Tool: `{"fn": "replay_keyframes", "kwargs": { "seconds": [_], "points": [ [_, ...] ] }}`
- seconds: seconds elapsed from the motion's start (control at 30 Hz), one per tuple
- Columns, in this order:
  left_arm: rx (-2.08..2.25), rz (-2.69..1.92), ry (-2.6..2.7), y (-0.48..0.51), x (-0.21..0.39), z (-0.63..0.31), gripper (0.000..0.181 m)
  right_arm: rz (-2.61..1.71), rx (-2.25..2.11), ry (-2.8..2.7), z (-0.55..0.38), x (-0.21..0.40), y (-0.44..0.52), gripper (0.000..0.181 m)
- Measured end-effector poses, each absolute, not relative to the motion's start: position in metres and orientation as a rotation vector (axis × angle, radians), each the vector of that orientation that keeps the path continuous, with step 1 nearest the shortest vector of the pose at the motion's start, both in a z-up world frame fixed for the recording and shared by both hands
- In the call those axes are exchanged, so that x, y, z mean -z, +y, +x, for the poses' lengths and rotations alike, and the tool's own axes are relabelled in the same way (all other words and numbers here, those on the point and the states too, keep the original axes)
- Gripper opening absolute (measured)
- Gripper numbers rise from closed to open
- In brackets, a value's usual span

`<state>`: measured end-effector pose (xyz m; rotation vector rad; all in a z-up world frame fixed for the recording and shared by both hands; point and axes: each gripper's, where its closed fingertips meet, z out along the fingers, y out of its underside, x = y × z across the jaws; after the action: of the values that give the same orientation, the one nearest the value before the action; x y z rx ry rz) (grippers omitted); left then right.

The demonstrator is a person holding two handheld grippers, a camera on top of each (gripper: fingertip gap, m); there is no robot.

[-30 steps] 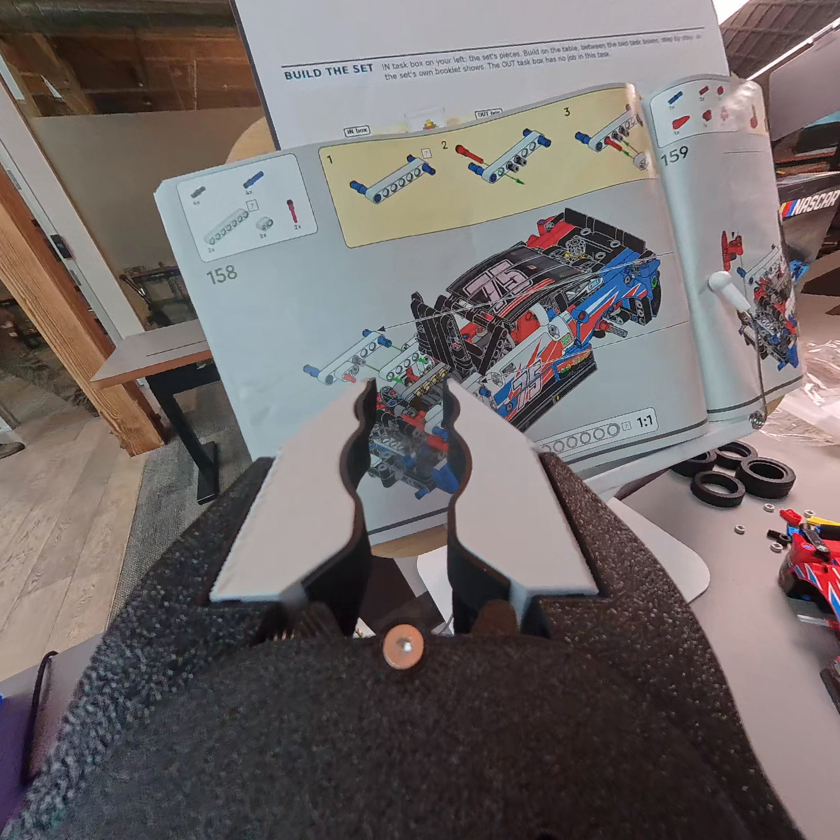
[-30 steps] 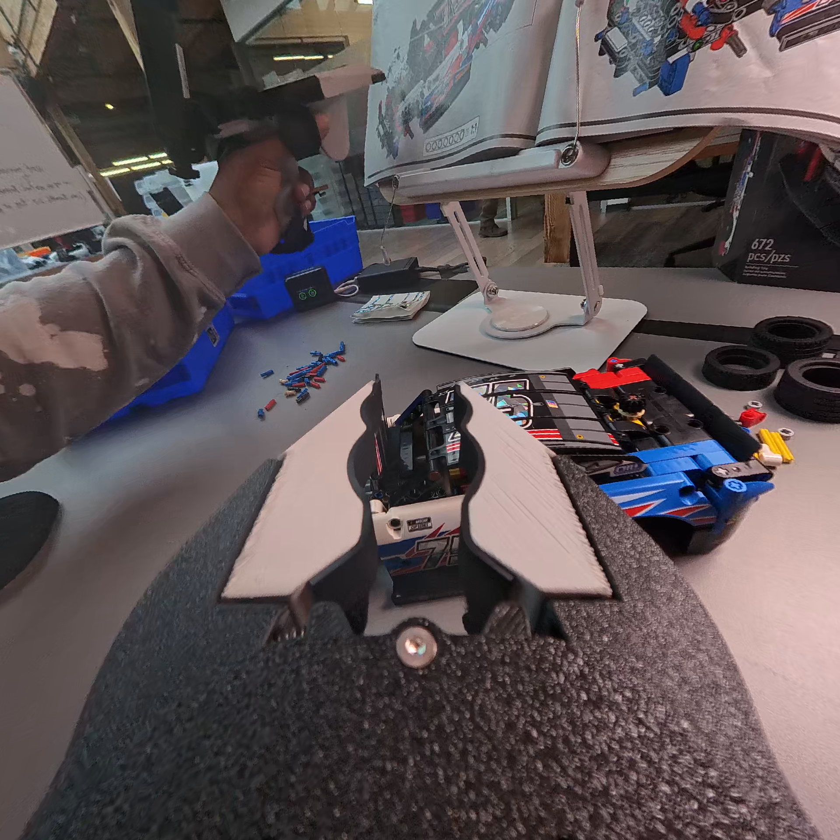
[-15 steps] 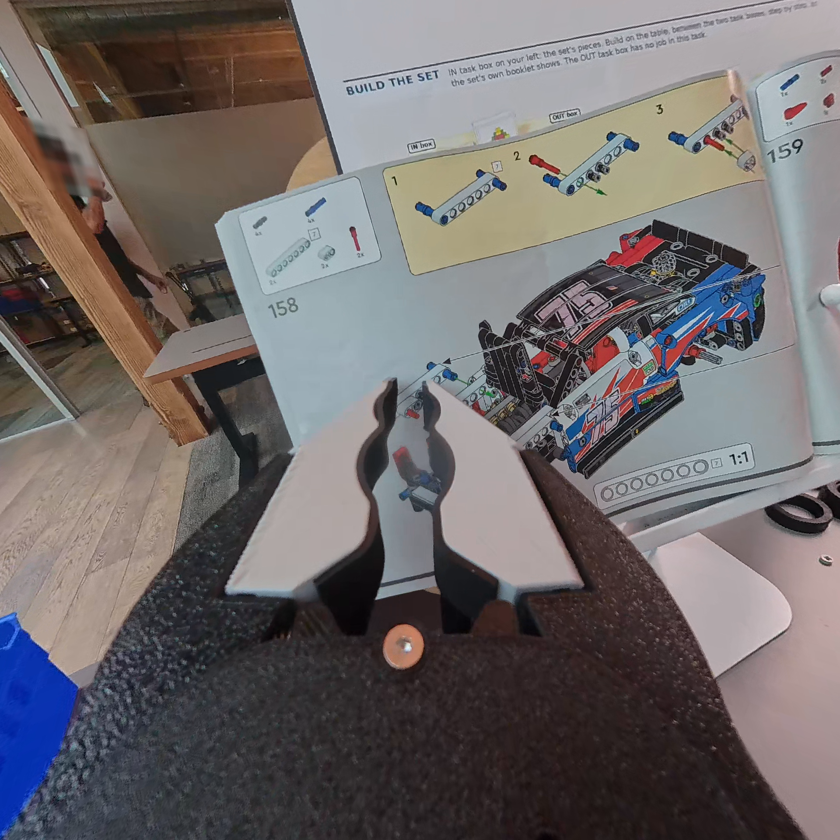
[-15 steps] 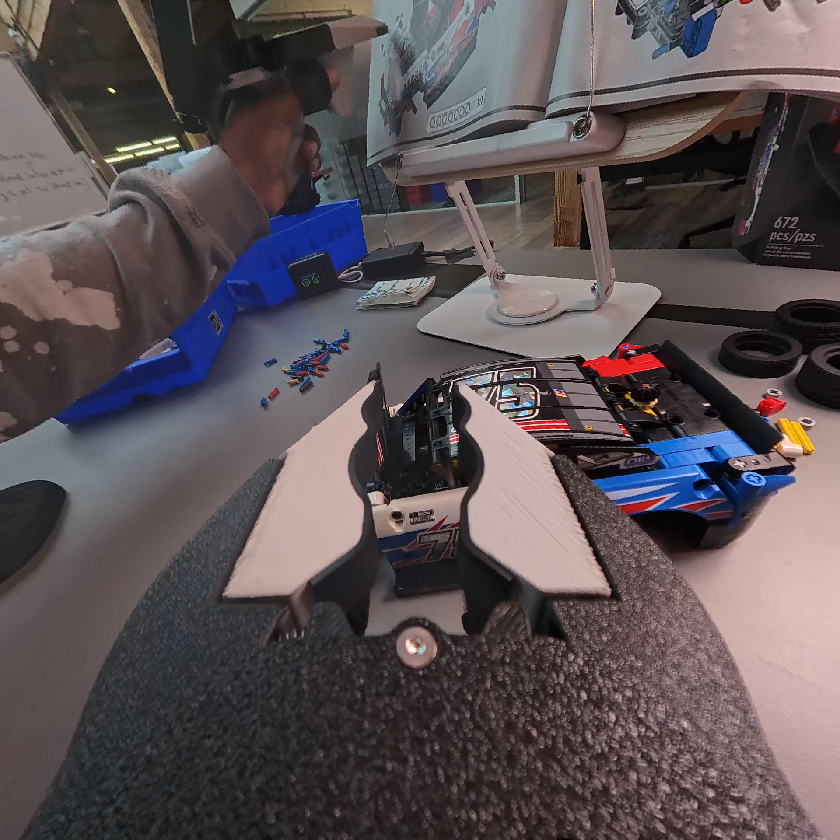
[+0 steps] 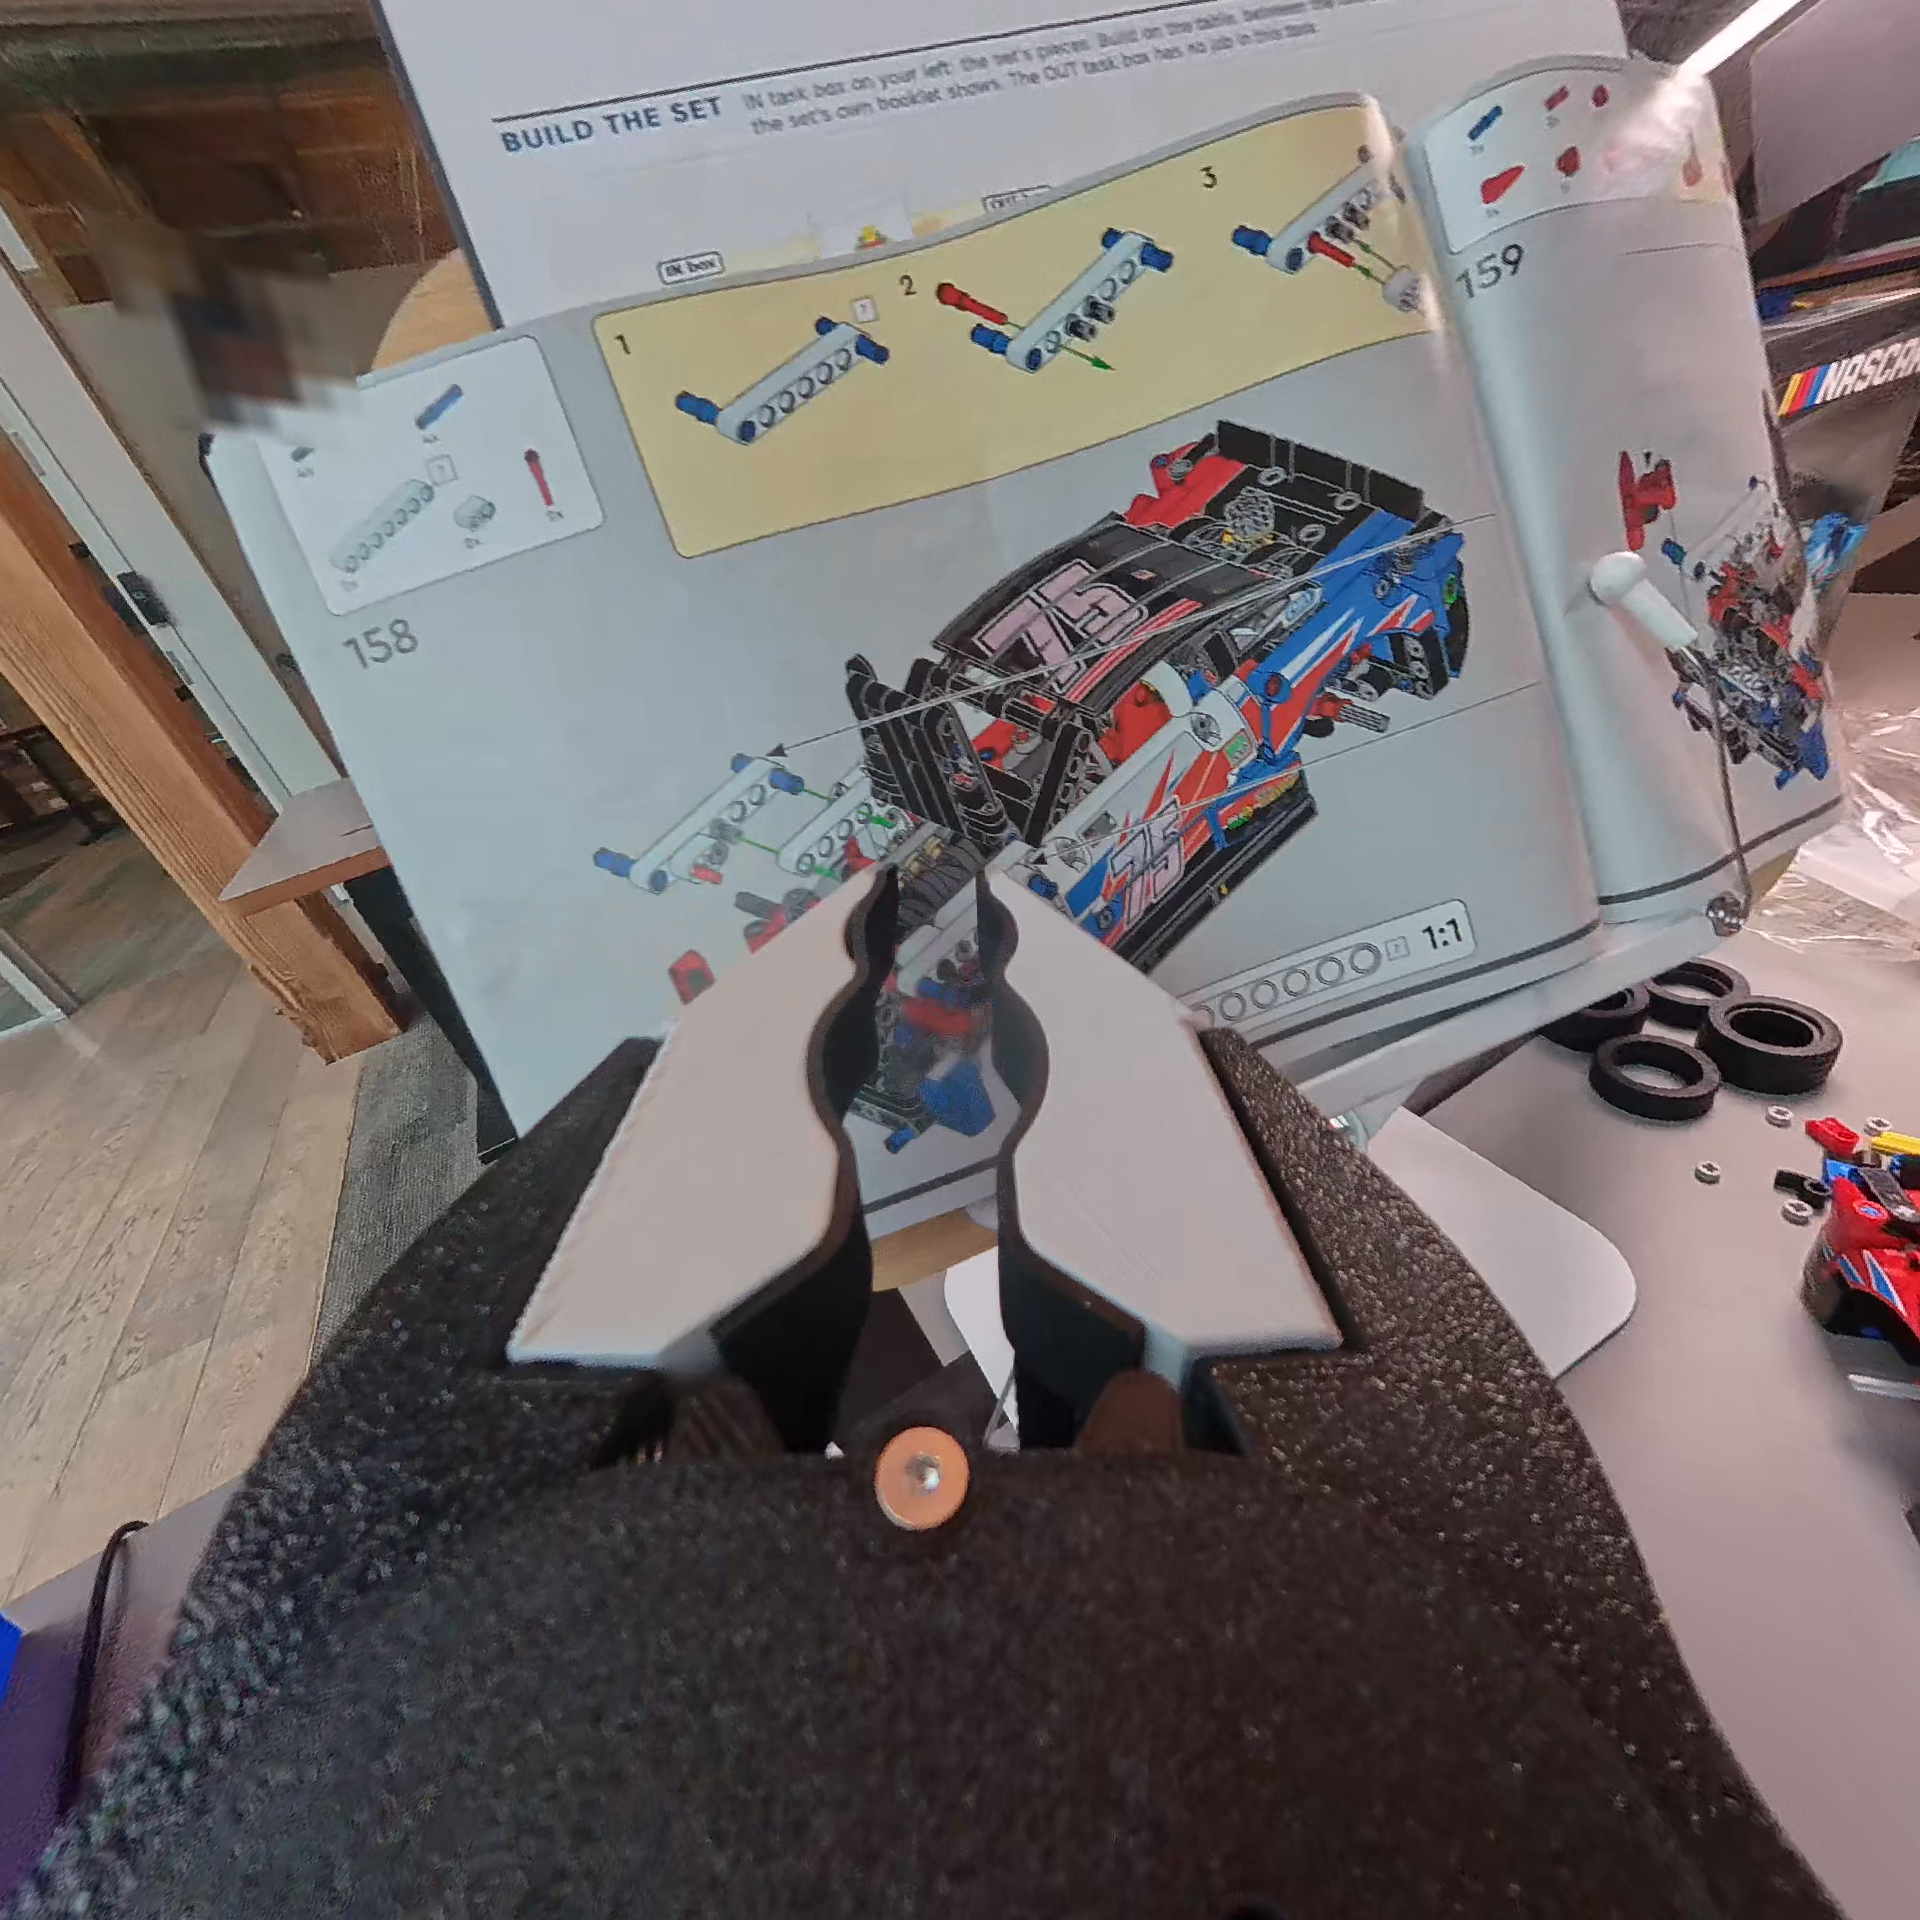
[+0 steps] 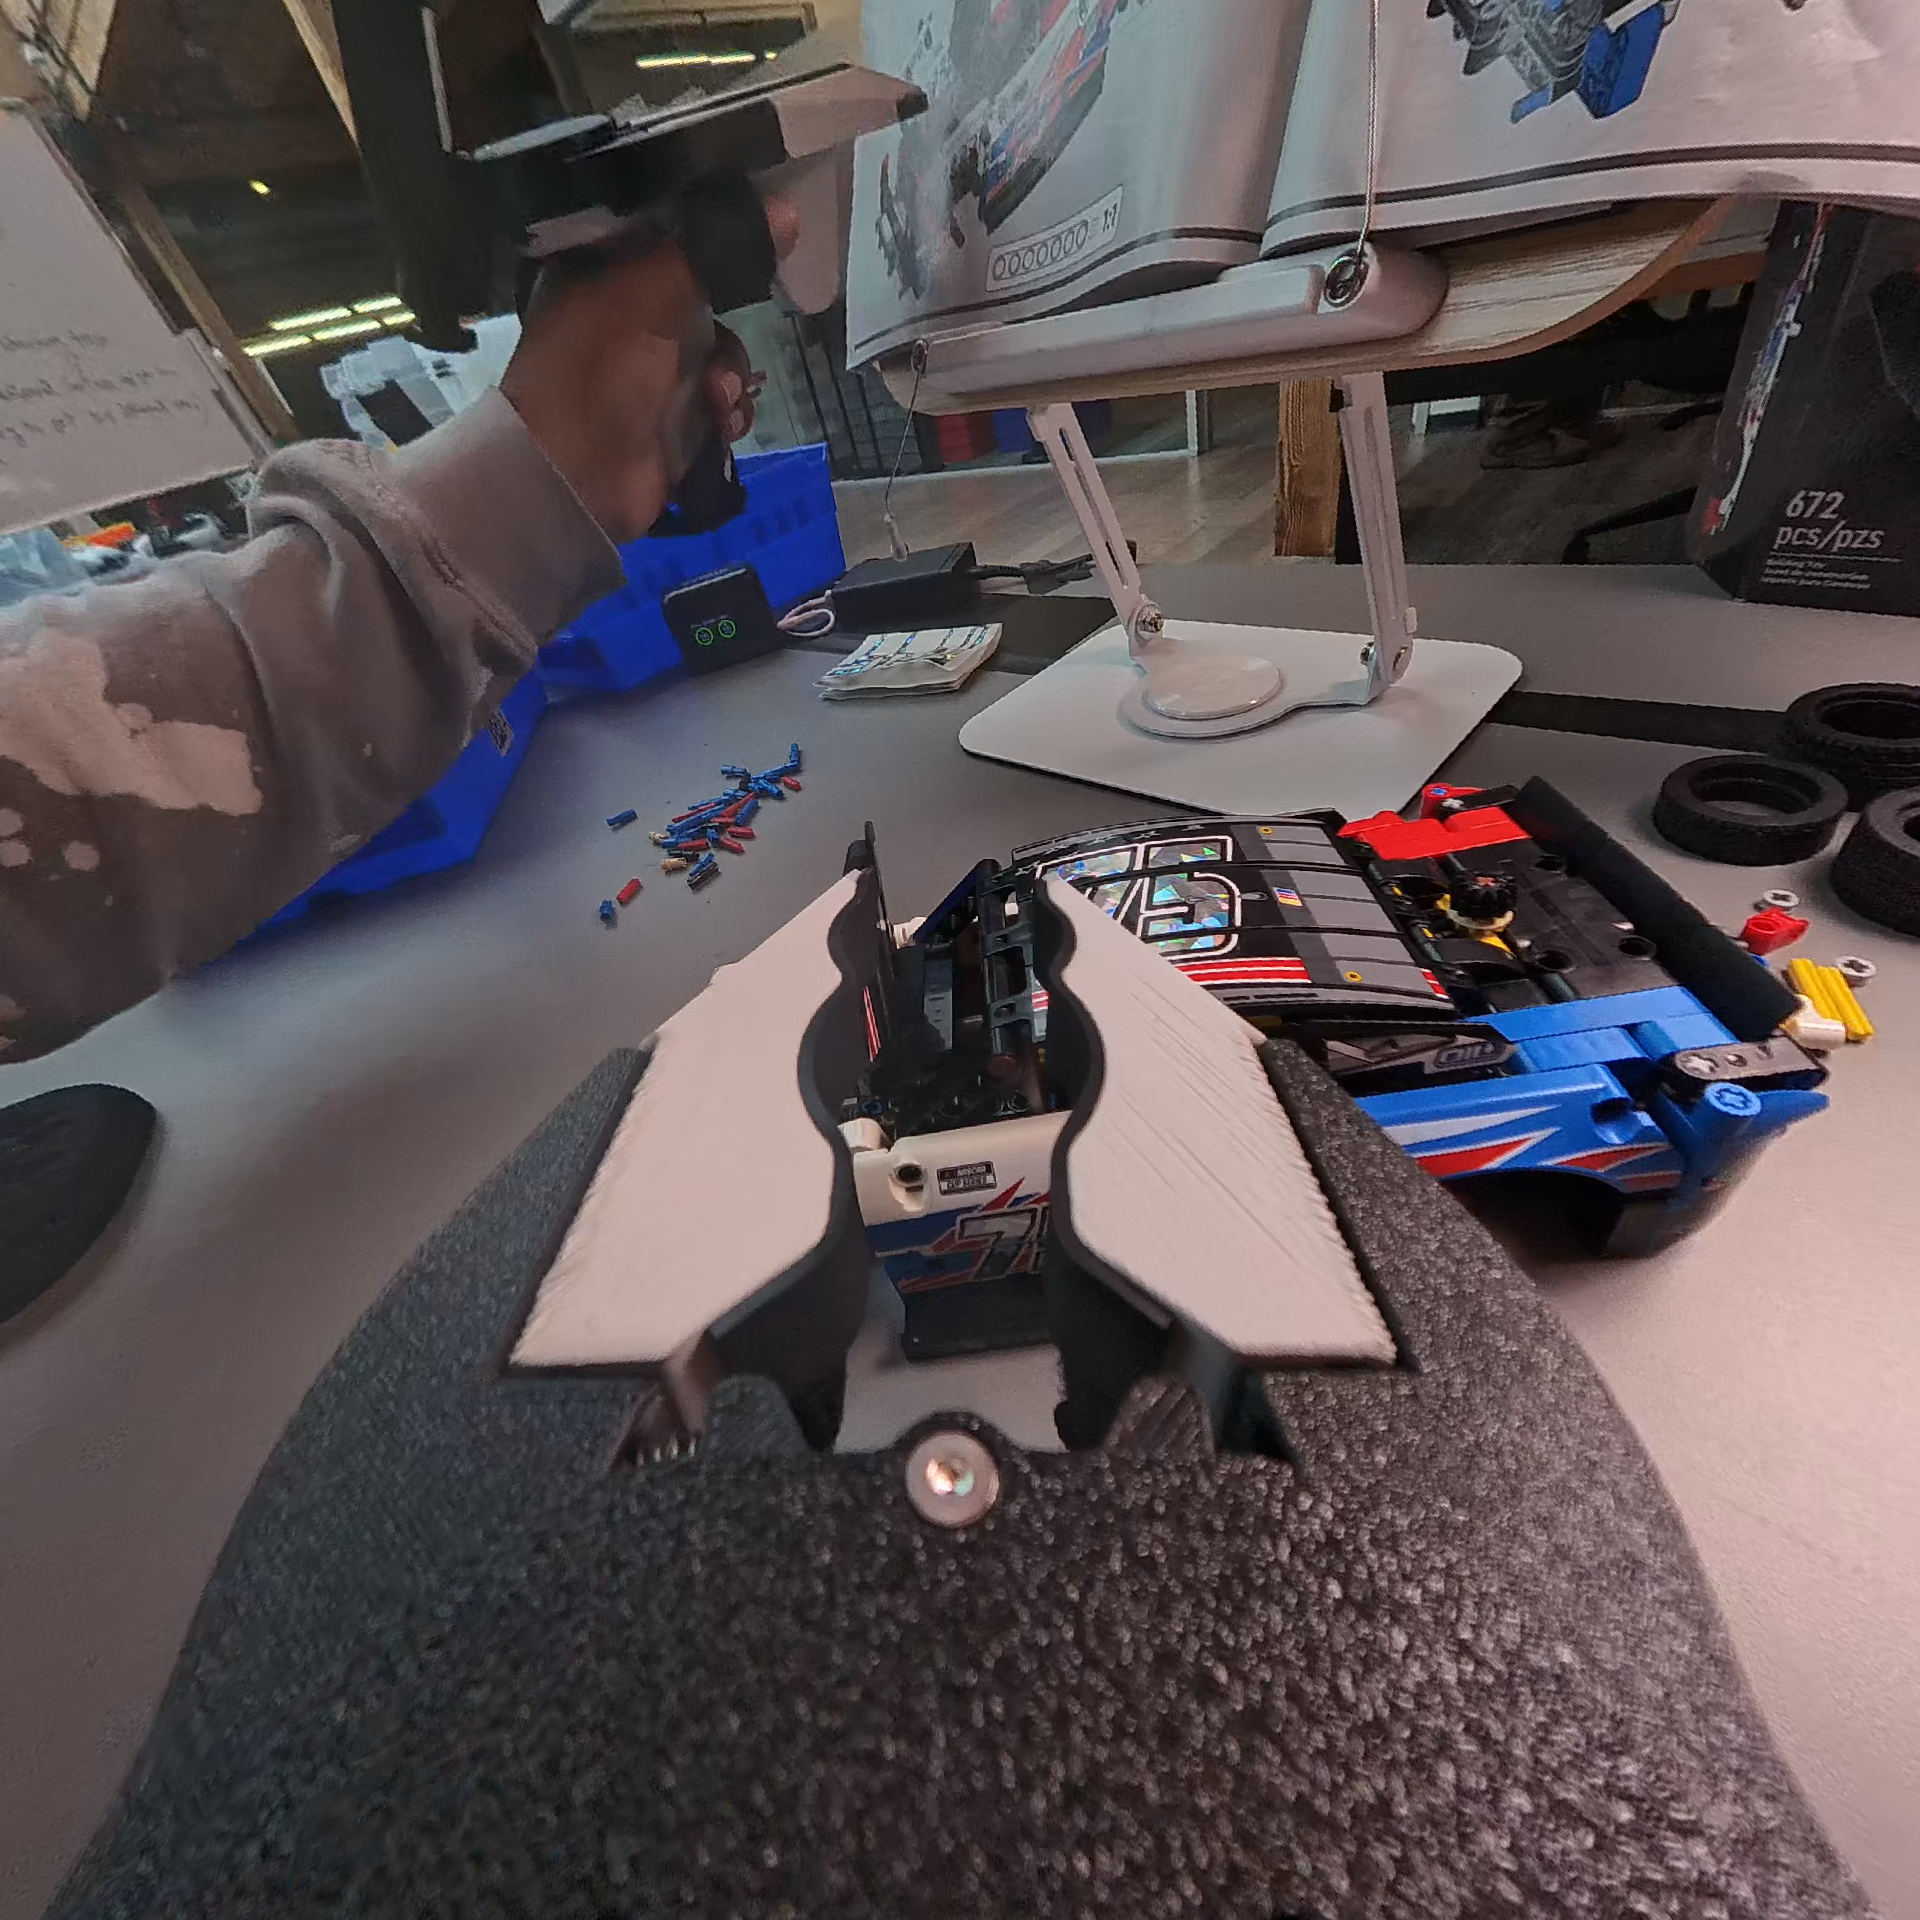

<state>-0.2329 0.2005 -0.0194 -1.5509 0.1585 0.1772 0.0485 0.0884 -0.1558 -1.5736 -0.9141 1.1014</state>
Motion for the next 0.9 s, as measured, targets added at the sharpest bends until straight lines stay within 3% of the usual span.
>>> {"fn": "replay_keyframes", "kwargs": {
  "seconds": [0.9],
  "points": [
    [-0.159,-1.575,0.106,0.202,0.036,-0.242,0.018,-1.578,-1.103,-0.921,0.050,0.156,0.088,0.028]
  ]
}}
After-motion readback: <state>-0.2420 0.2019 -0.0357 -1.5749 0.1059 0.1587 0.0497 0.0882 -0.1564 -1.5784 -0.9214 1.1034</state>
